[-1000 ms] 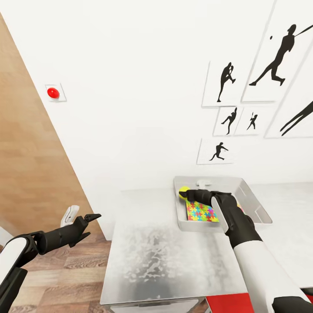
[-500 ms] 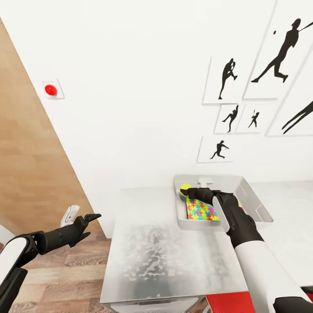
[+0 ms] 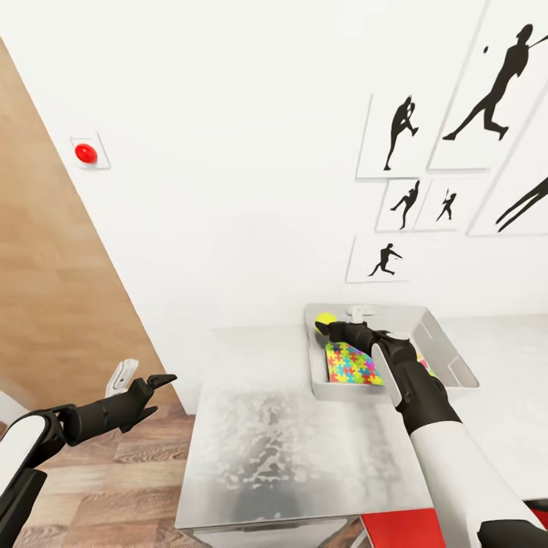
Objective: Put all the toys in the child's room - the three board games (two on the bed and one on the table), the two jigsaw puzzles on the table, and the tennis ball on the table - inside the toy box on the table in the child's room.
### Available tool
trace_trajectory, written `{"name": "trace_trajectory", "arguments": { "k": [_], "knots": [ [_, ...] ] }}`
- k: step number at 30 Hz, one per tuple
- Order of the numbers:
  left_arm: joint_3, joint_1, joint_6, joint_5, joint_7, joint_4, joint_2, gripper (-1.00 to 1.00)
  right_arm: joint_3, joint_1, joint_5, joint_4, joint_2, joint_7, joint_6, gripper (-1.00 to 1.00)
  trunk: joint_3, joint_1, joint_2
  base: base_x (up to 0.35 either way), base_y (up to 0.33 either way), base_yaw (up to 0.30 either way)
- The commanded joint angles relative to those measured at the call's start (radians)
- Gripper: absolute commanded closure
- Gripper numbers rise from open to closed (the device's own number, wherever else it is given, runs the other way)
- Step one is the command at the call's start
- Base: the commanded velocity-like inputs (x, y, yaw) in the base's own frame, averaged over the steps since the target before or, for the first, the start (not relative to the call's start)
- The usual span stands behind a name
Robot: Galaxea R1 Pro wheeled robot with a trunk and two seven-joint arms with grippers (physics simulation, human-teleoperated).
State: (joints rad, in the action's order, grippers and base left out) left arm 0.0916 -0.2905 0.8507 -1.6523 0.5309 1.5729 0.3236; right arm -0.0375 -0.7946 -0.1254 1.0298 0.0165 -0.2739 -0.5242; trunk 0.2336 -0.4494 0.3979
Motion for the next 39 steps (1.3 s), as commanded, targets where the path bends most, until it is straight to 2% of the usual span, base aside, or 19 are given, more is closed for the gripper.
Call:
{"name": "trace_trajectory", "arguments": {
  "k": [1,16,25,26,39],
  "knots": [
    [0.001,-0.001,0.002,-0.011,0.01,0.001,0.0,-1.0,-0.002,-0.001,-0.014,0.001,0.001,0.004,-0.006,1.0,0.003,-0.001,0.002,0.0,0.0,0.0],
    [-0.001,-0.001,0.002,-0.011,0.012,0.001,0.0,-1.0,-0.001,-0.004,-0.013,0.0,-0.001,0.005,-0.009,1.0,0.025,-0.001,0.002,0.0,0.0,0.0],
    [-0.004,-0.001,0.002,-0.011,0.012,0.001,0.0,-1.0,-0.001,-0.005,-0.011,-0.009,-0.003,0.012,-0.014,1.0,0.028,-0.001,0.002,0.0,0.0,0.0],
    [-0.004,-0.001,0.002,-0.011,0.012,0.001,0.0,-1.0,-0.001,-0.005,-0.009,-0.011,-0.004,0.013,-0.014,-1.0,0.028,-0.001,0.002,0.0,0.0,0.0],
    [-0.004,-0.001,0.002,-0.011,0.012,0.001,0.0,-1.0,-0.004,-0.01,-0.008,-0.013,-0.003,0.009,-0.015,-1.0,0.028,-0.001,0.002,0.0,0.0,0.0]
  ]
}}
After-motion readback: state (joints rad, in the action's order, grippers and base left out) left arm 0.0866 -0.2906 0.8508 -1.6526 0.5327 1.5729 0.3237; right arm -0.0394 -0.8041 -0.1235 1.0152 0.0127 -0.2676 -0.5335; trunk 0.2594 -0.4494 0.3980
